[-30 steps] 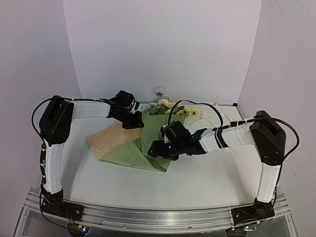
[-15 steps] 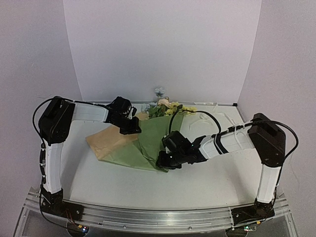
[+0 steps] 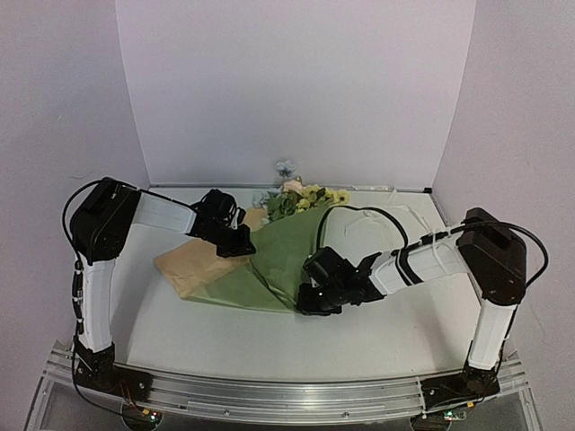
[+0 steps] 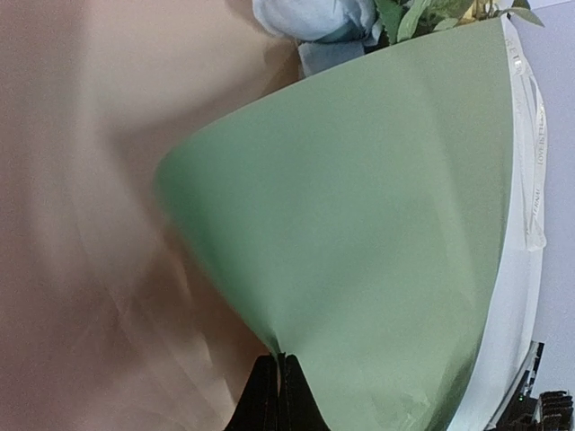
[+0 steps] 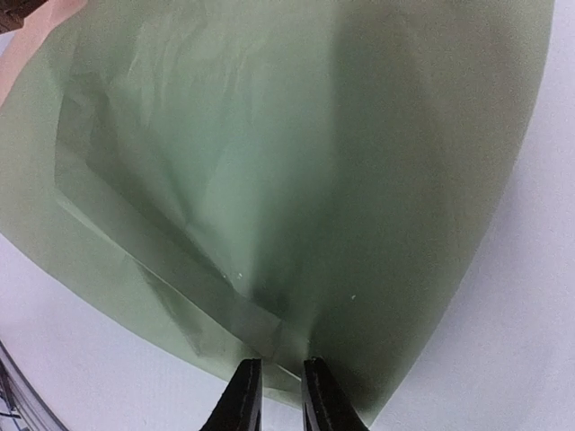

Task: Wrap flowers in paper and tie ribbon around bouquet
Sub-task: Pick up the two-thirds-folded wrapping paper from the center of the board.

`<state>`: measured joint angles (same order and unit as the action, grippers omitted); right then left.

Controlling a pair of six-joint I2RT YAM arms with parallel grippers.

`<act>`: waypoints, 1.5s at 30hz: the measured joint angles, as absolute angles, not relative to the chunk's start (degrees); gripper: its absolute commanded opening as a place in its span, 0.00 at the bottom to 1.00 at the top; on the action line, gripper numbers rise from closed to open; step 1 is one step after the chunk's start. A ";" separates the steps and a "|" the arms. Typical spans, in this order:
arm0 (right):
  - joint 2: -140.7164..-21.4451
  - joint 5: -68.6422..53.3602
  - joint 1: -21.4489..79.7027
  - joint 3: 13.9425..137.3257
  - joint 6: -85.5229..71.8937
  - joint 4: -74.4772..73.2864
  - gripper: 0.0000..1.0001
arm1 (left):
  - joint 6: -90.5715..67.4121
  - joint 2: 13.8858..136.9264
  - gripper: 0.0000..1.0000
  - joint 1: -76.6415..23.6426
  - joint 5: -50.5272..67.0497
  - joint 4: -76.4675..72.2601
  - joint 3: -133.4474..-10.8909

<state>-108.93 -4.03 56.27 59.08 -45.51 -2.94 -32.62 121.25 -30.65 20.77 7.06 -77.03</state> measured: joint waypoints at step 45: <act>-115.10 0.98 58.07 72.82 -42.46 -17.65 0.37 | -35.94 120.92 0.00 -32.21 22.44 1.38 -74.76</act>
<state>-115.10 0.98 58.07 72.82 -42.46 -17.65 -35.94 120.92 -32.21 22.44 1.38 -74.76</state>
